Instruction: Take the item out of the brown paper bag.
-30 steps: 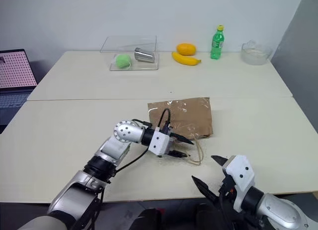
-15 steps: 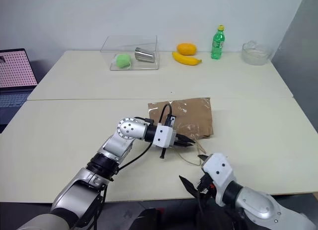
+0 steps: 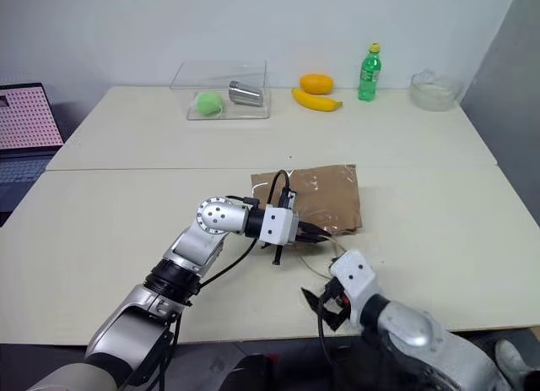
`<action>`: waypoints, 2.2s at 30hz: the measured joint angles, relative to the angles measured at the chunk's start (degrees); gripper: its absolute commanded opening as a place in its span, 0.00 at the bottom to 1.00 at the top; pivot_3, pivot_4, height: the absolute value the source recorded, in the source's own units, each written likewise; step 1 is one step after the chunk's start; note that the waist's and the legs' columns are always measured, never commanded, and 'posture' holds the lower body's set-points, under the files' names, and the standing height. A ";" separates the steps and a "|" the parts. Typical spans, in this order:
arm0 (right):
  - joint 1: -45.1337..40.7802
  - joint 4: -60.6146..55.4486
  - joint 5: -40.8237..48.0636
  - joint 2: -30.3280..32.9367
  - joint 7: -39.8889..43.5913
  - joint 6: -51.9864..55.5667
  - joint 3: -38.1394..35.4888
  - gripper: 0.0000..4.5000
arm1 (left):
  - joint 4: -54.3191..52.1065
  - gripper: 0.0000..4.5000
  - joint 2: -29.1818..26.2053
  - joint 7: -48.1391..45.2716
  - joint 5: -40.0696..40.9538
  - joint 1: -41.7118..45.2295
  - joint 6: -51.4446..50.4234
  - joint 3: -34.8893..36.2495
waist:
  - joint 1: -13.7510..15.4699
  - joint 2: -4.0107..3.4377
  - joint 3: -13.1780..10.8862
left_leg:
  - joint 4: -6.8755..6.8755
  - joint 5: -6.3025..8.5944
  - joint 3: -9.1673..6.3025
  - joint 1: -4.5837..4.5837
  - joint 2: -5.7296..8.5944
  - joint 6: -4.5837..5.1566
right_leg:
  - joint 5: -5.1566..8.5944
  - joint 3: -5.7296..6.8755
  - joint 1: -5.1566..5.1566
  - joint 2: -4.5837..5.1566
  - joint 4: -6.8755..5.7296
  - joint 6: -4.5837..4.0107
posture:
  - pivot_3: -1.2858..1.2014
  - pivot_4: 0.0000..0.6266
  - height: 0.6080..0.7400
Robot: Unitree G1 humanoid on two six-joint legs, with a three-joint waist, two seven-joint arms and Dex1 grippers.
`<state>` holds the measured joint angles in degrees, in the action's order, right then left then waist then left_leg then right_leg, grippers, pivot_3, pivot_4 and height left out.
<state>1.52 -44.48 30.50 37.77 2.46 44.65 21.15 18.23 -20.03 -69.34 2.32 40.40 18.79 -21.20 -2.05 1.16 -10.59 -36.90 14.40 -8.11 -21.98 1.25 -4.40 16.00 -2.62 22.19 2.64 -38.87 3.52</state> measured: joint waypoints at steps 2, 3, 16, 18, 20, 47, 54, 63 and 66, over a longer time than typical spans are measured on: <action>-1.48 1.83 -1.26 -1.24 0.81 1.63 0.43 0.71 | -0.15 0.00 0.02 0.00 0.02 0.01 -0.34 0.14 | 0.00 0.00 0.00 | 0.04 0.00 0.00 -0.01 0.00 0.00 | 0.00 0.00 0.02 0.00 0.00 0.00 | 0.52 0.24 1.00; -2.02 2.35 -1.84 -1.70 1.22 2.29 0.44 0.63 | -0.39 0.00 0.01 0.00 0.05 0.01 -0.63 0.17 | 0.00 0.00 0.00 | 0.04 0.00 0.00 -0.01 0.00 0.00 | 0.00 0.00 0.02 0.00 0.00 0.00 | 0.52 0.24 1.00; -4.02 3.62 -9.00 -5.98 5.80 5.33 3.48 0.00 | -2.30 0.00 0.16 3.52 2.67 4.50 -11.13 4.27 | 0.01 0.00 0.00 | 0.02 0.01 -0.07 -0.04 0.02 0.01 | 0.01 0.06 0.02 0.01 0.00 0.02 | 0.52 0.24 1.00; -4.09 3.76 -9.83 -6.39 6.30 5.50 3.76 0.00 | -1.82 0.00 0.56 4.88 3.30 6.97 -12.96 5.49 | 0.02 0.00 0.00 | 0.02 0.01 -0.08 -0.04 0.01 0.01 | 0.01 0.08 0.02 0.00 0.01 0.02 | 0.52 0.24 1.00; -4.31 3.87 -11.09 -6.76 6.71 5.73 4.01 0.00 | -0.06 0.00 1.22 6.43 3.57 10.12 -14.20 6.76 | 0.04 0.00 0.00 | 0.02 0.01 -0.08 -0.04 0.02 0.01 | 0.01 0.08 0.02 0.00 0.01 0.02 | 0.52 0.24 1.00; -4.95 -0.87 -12.02 -11.82 13.66 7.73 -3.45 0.68 | 0.91 0.00 -1.34 2.13 16.13 16.73 -27.47 16.98 | -0.52 0.00 -0.01 | 0.05 0.01 -0.14 -0.09 0.02 0.00 | 0.02 0.10 0.07 0.01 0.00 0.03 | 0.52 0.24 1.00; -5.84 -9.26 -5.66 -6.66 19.31 11.13 -9.76 0.84 | -2.68 0.00 -1.45 1.29 17.39 15.89 -30.55 16.95 | -0.43 0.00 -0.01 | 0.06 0.01 -0.14 -0.09 0.01 0.00 | 0.02 0.12 0.07 0.01 0.01 0.03 | 0.52 0.24 1.00; -7.25 -10.58 15.56 4.43 26.13 13.31 -25.33 0.84 | -4.15 0.00 -1.05 1.15 17.16 15.10 -30.37 16.38 | -0.29 0.03 -0.04 | 0.06 0.01 -0.12 -0.09 0.01 0.00 | 0.01 0.12 0.04 0.02 0.03 0.02 | 0.52 0.24 1.00; -12.93 -10.38 15.40 5.04 24.93 13.40 -23.90 0.84 | -3.90 0.00 -1.00 1.14 16.94 15.11 -29.51 16.37 | -0.51 0.03 -0.04 | 0.05 0.01 -0.08 -0.06 0.00 0.00 | 0.02 0.10 0.06 0.01 0.00 0.03 | 0.52 0.24 1.00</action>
<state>-11.41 -54.86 45.90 42.81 27.39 58.05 -2.75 14.32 -21.02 -68.20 19.27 55.50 -10.72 -4.83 -2.56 1.19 -10.63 -36.84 14.42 -8.18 -22.04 1.25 -4.39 16.02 -2.52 22.25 2.65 -38.87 3.55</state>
